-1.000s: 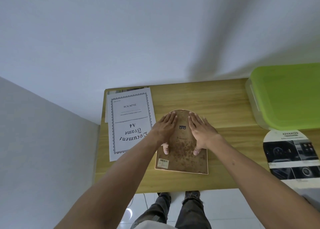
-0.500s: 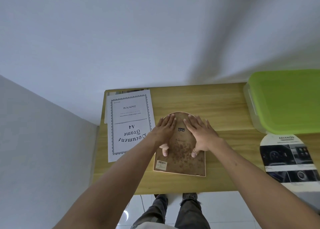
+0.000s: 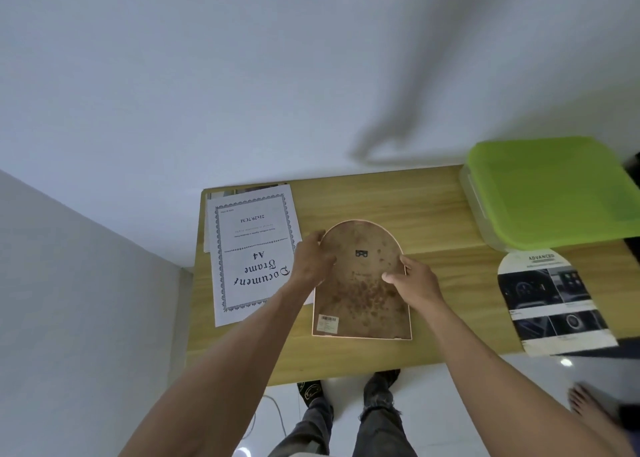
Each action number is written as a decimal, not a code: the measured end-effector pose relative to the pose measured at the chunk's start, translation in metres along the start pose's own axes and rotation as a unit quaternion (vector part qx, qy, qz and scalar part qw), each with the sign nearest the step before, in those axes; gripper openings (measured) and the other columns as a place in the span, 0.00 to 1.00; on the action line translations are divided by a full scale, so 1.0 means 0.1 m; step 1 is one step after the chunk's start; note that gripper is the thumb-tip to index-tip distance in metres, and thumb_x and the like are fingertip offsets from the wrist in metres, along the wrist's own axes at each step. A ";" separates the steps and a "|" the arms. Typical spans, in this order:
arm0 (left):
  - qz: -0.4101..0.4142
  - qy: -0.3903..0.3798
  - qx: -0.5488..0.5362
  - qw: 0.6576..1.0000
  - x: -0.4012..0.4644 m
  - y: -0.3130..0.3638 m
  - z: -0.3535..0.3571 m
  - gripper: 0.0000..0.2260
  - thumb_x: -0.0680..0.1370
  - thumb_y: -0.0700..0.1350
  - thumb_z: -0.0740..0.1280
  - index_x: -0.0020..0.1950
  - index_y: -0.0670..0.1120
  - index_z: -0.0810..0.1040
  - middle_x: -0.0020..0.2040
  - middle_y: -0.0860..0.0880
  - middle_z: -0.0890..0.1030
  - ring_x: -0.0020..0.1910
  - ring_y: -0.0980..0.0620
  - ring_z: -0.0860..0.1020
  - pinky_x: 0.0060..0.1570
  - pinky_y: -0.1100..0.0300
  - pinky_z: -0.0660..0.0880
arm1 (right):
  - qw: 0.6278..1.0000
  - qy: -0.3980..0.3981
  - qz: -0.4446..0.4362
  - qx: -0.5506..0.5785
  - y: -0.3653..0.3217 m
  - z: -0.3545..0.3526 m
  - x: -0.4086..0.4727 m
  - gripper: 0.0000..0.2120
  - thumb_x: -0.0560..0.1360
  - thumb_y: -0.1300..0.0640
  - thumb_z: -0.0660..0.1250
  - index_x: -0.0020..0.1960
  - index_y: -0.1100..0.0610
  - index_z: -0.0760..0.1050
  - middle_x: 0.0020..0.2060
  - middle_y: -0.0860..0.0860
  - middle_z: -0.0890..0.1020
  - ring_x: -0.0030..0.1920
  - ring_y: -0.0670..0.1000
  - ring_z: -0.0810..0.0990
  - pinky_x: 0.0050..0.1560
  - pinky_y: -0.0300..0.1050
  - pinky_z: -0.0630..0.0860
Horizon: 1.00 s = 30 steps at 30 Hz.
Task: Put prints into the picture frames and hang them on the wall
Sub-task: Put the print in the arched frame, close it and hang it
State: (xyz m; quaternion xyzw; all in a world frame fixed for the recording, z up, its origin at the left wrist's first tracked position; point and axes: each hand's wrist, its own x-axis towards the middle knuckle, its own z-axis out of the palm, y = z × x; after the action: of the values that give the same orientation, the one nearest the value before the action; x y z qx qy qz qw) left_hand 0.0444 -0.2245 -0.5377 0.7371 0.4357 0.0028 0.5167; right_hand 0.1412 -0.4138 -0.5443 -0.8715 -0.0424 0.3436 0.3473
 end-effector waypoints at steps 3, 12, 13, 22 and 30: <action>-0.042 0.029 -0.131 0.990 -0.02 0.07 -0.07 0.31 0.66 0.35 0.75 0.69 0.43 0.73 0.57 0.48 0.80 0.54 0.49 0.80 0.57 0.51 0.78 | 0.999 0.015 -0.014 0.034 -0.04 -0.12 -0.07 0.33 0.73 0.56 0.73 0.76 0.55 0.66 0.71 0.48 0.72 0.71 0.52 0.70 0.65 0.43 0.68; 0.028 -0.009 -0.127 0.992 -0.36 0.63 -0.27 0.11 0.70 0.50 0.74 0.51 0.56 0.84 0.41 0.51 0.86 0.42 0.49 0.85 0.48 0.48 0.81 | 0.988 0.045 -0.123 0.085 -0.53 -0.66 -0.21 0.32 0.74 0.53 0.71 0.76 0.52 0.65 0.75 0.44 0.65 0.73 0.48 0.66 0.64 0.40 0.65; 0.048 0.009 -0.115 0.992 -0.43 0.71 -0.30 0.10 0.71 0.50 0.74 0.52 0.56 0.83 0.40 0.50 0.86 0.40 0.49 0.85 0.45 0.48 0.81 | 0.987 0.032 -0.131 0.088 -0.61 -0.72 -0.23 0.32 0.74 0.52 0.71 0.76 0.51 0.65 0.74 0.44 0.67 0.72 0.48 0.68 0.64 0.41 0.66; 0.201 0.177 -0.022 0.963 -1.19 1.47 0.00 0.07 0.74 0.45 0.64 0.38 0.45 0.76 0.29 0.49 0.74 0.27 0.55 0.66 0.30 0.60 0.65 | 0.968 -0.053 -0.241 0.056 -1.24 -1.27 -0.58 0.32 0.73 0.35 0.64 0.72 0.49 0.71 0.68 0.48 0.75 0.65 0.51 0.76 0.65 0.52 0.75; 0.235 0.261 0.151 0.924 -1.66 1.90 0.36 0.10 0.77 0.57 0.63 0.58 0.61 0.75 0.40 0.53 0.77 0.41 0.54 0.77 0.33 0.62 0.68 | 0.932 -0.098 -0.312 0.156 -1.65 -1.86 -1.04 0.14 0.71 0.53 0.72 0.41 0.66 0.81 0.39 0.60 0.85 0.40 0.57 0.87 0.52 0.56 0.83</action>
State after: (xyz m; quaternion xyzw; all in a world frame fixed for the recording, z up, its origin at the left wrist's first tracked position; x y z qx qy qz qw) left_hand 0.0794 -0.3753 -0.3352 0.8608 0.3647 0.2507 0.2513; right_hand 0.2068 -0.4292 -0.2833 -0.7110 -0.2922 0.3041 0.5626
